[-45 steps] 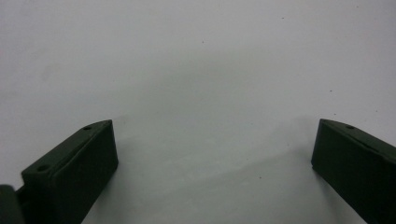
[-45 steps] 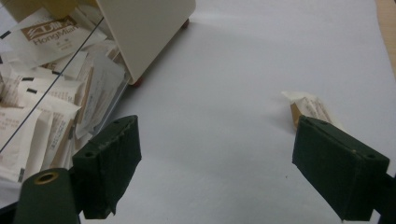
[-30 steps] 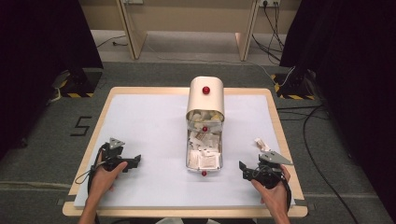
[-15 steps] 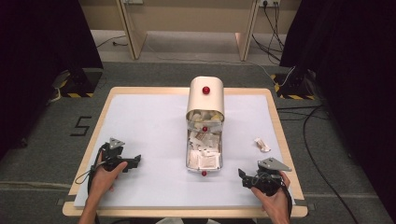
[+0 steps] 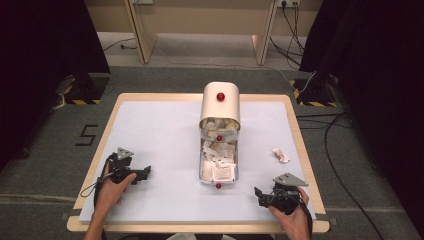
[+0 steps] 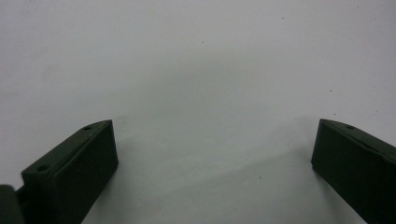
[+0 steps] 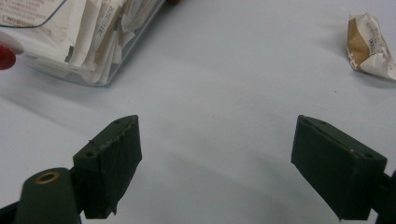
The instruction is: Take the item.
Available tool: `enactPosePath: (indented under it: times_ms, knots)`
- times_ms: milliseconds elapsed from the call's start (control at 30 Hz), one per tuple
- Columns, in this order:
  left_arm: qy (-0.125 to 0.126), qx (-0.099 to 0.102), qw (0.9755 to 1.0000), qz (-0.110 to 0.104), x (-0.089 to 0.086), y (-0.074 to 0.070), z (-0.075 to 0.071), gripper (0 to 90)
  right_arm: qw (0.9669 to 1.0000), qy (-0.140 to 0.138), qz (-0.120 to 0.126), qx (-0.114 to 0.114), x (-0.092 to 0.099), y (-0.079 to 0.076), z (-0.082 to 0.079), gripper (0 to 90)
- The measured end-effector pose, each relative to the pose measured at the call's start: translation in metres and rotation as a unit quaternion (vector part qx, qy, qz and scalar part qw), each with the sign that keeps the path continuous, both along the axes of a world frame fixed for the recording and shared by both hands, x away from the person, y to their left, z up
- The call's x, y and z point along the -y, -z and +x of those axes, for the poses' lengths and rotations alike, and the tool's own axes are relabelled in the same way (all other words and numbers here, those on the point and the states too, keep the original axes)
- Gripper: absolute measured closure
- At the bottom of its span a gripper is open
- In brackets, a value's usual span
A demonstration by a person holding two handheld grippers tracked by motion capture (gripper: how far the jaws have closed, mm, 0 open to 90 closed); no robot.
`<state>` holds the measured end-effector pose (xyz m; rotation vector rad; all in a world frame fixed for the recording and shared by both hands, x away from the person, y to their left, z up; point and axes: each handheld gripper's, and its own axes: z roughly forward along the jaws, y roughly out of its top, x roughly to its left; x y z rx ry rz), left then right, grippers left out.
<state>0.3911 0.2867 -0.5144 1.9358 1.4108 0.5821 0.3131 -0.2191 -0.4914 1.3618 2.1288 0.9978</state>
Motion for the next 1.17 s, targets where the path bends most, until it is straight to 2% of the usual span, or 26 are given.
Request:
enactPosePath:
  times_ms: [467,600,1167]
  knots:
    - [0.0,0.0,1.0,0.0,0.0,0.0,0.0,0.0,0.9992,-0.005,-0.025,-0.03,0.001,0.009,-0.003,16.7]
    - [0.0,0.0,1.0,0.0,0.0,0.0,0.0,0.0,0.9989,-0.013,-0.037,-0.027,0.0,0.01,-0.004,15.4]
    - [0.0,0.0,1.0,0.0,0.0,0.0,0.0,0.0,0.9989,-0.018,-0.035,-0.024,0.001,0.011,-0.003,14.8]
